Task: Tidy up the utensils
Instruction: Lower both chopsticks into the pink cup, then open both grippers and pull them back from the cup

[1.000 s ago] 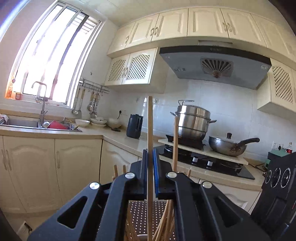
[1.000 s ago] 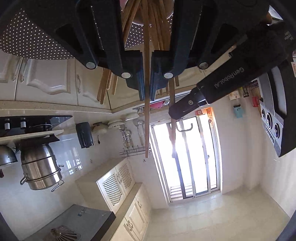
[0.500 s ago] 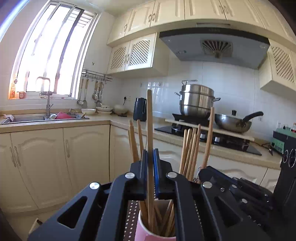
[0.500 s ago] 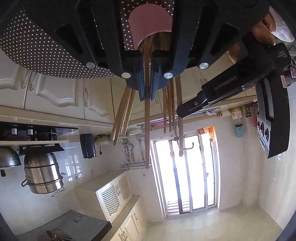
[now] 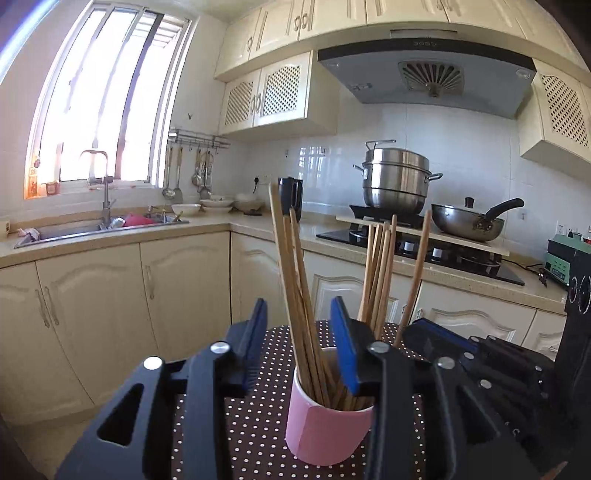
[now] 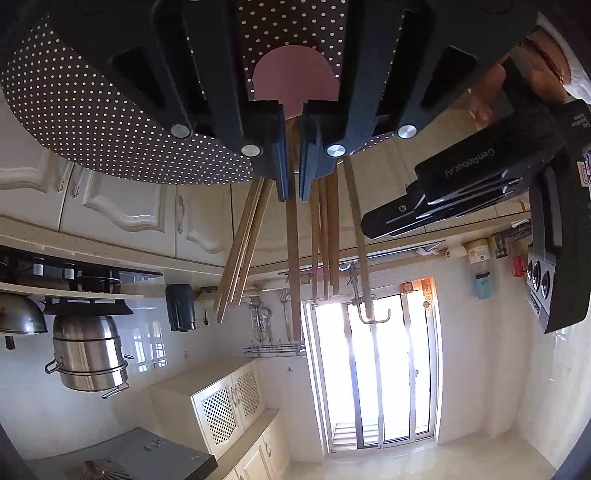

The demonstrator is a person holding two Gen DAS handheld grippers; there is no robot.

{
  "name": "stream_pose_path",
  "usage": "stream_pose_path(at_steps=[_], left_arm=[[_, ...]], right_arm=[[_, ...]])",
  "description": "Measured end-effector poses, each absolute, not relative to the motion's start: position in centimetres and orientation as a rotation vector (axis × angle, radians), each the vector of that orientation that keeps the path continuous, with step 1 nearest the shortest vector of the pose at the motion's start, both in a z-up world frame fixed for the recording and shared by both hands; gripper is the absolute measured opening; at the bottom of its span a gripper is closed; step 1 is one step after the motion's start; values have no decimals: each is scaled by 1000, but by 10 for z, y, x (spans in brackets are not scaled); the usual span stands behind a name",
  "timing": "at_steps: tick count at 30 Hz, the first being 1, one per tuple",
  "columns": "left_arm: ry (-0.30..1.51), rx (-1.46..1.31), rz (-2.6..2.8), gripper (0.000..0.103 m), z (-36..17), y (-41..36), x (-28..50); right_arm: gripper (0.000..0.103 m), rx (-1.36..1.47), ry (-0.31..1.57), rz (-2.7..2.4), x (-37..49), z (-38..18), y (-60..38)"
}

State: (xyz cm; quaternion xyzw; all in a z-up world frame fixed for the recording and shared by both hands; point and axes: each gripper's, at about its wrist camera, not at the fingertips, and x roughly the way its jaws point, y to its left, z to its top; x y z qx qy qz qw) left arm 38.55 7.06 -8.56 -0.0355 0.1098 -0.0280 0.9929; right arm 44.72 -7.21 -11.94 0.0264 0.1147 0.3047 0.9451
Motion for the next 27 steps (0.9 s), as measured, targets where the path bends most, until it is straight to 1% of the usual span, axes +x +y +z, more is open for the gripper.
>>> stream_pose_path(at_steps=[1,2,3,4,6,8,11,14,17,18,20,24,27], left_arm=[[214,-64,-53,41,-83,71,379],[211,-61,-52,45,-80,71,374],[208,-60,-50,51,-77,72,369],[204,-58,-47,54,-74,72,363],[182,-52,-34,63,-66,75,347],[167,-48,-27,67,-59,78,330],[158,-40,-20,69,-47,81,305],[154,-37,-12,69,-35,83,276],[136,-42,-6,73,-24,83,244],[121,-47,-8,75,-20,83,231],[99,-55,-8,78,-13,84,207],[70,-54,-16,86,-4,82,168],[49,-31,-4,88,-1,81,139]], right_arm=[[22,57,233,615,444,-116,-73],[51,60,227,602,439,-113,-74],[65,62,212,590,433,-109,-75],[65,62,200,591,426,-105,-77],[65,71,201,596,416,-96,-79],[65,73,183,579,401,-87,-83],[65,78,166,538,371,-70,-89],[69,45,152,478,337,-51,-88],[73,-4,127,444,297,-37,-82],[75,-15,124,441,286,-34,-80],[76,-33,119,432,260,-29,-77],[79,-36,103,405,218,-24,-75],[82,-31,77,385,188,-21,-74]])
